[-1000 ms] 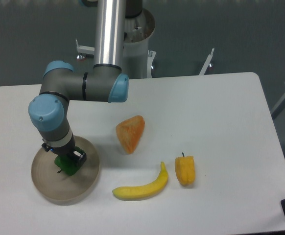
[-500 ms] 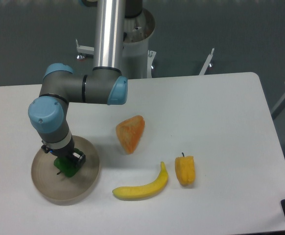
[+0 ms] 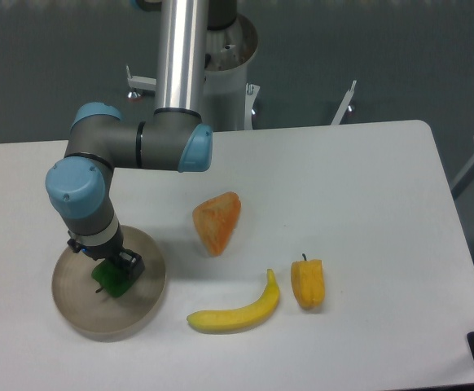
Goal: Place the green pepper on the plate
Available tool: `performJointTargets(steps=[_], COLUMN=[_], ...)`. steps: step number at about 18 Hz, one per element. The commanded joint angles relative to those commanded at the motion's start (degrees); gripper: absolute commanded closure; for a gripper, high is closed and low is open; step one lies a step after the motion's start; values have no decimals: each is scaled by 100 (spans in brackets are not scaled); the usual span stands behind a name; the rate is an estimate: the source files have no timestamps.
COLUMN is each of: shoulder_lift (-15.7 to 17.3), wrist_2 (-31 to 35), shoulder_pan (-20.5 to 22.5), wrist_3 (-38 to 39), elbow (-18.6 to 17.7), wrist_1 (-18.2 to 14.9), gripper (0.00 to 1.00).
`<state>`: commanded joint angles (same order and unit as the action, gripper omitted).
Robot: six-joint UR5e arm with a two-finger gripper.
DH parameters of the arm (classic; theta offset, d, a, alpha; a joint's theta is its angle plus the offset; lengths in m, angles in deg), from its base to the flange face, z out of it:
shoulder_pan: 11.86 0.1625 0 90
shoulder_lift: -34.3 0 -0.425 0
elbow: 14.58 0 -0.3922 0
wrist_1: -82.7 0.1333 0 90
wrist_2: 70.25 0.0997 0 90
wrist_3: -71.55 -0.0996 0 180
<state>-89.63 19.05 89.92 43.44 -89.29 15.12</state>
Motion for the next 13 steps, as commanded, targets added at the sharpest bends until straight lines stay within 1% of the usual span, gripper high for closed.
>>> performJointTargets(steps=[3,7,10,13], shoulder_lift=[114,395,518,554], wrist_2=[18,333,387,395], shoulder_pan=[61,544,887,1221], wrist_3=[-596,-1563,-2099,-2776], elbow=[-35,-149,-167,-158], wrist_1=[-18,-53,-70,-70], gripper=[9,9,9,9])
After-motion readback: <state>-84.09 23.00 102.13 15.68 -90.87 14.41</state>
